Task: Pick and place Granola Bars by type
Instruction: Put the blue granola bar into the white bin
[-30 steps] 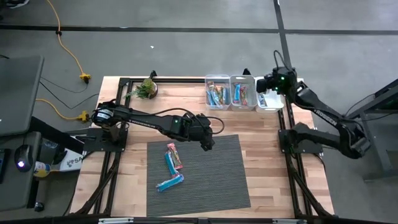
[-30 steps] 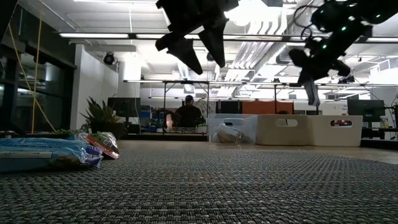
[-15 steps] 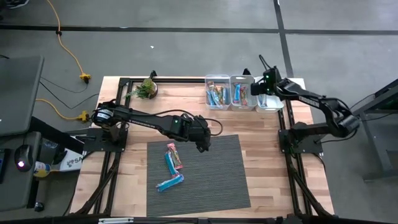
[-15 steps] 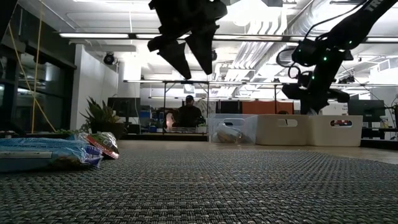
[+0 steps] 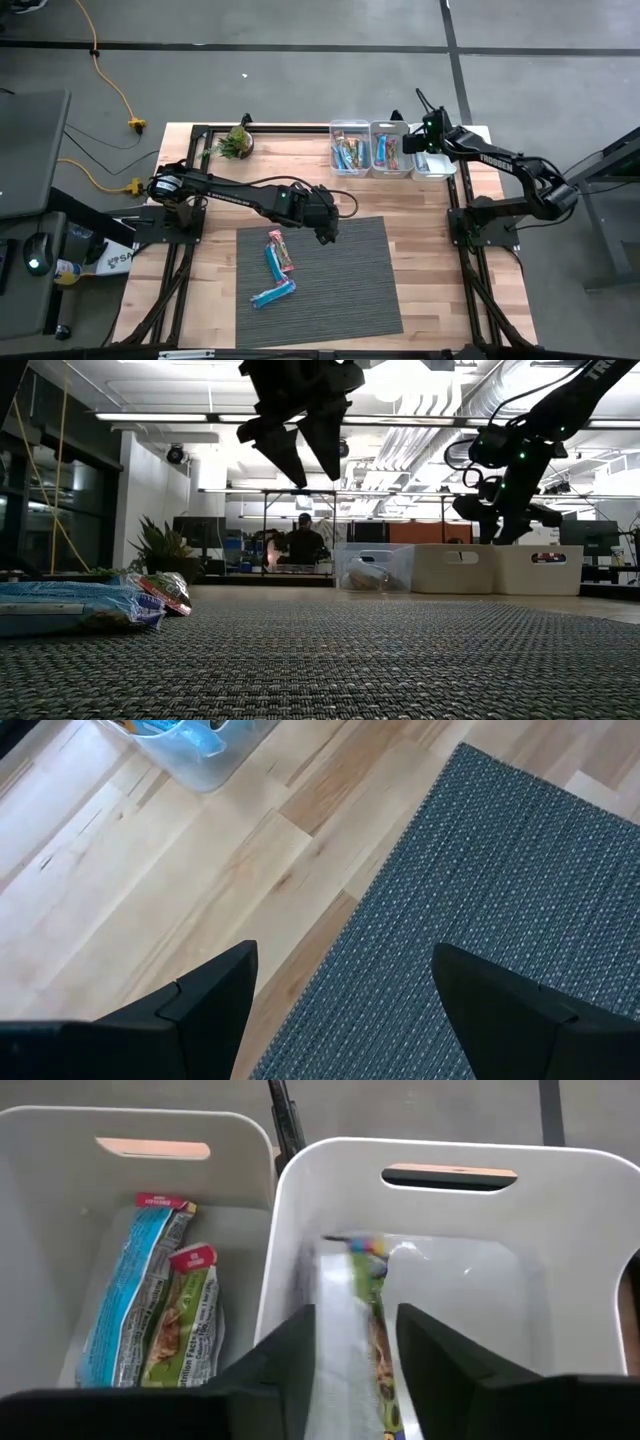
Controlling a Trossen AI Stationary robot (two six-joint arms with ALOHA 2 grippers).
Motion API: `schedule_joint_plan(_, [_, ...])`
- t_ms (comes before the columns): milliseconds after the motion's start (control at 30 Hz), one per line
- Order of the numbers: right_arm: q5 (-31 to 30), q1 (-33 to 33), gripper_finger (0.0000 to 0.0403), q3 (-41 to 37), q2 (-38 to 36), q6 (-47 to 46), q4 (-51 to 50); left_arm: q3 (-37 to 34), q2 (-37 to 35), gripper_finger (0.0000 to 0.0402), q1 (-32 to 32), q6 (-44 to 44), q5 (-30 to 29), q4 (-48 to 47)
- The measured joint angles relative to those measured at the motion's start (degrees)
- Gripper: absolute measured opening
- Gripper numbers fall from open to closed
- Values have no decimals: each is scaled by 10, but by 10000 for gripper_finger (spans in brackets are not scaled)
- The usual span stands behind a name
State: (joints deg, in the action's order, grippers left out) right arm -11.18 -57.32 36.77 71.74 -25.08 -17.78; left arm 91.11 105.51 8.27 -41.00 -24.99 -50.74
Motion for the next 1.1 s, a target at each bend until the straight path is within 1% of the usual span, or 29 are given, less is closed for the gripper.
schedule_joint_plan(200, [-1, 0, 164, 0, -19, 0, 2, 0, 0, 298, 0, 0, 2, 0])
schedule_joint_plan(300, [0, 0, 173, 14, -37, 20, 1, 0, 0, 298, 0, 0, 2, 0])
schedule_joint_plan(433, [21, 8, 173, 54, -71, 50, -3, 0, 0, 298, 0, 0, 2, 0])
schedule_joint_plan(567, [68, 25, 173, 103, -117, 77, -5, 0, 0, 298, 0, 0, 3, 0])
schedule_joint_plan(700, [145, 49, 173, 147, -171, 108, -6, 0, 0, 298, 0, -8, 3, -15])
schedule_joint_plan(800, [195, 69, 173, 169, -217, 112, -7, 0, -3, 298, 2, -19, -13, -53])
schedule_joint_plan(900, [213, 91, 174, 176, -262, 107, -18, 0, -20, 298, 10, -19, -29, -82])
schedule_joint_plan(1100, [213, 134, 173, 176, -332, 96, -61, 0, -75, 298, 50, -46, -31, -166])
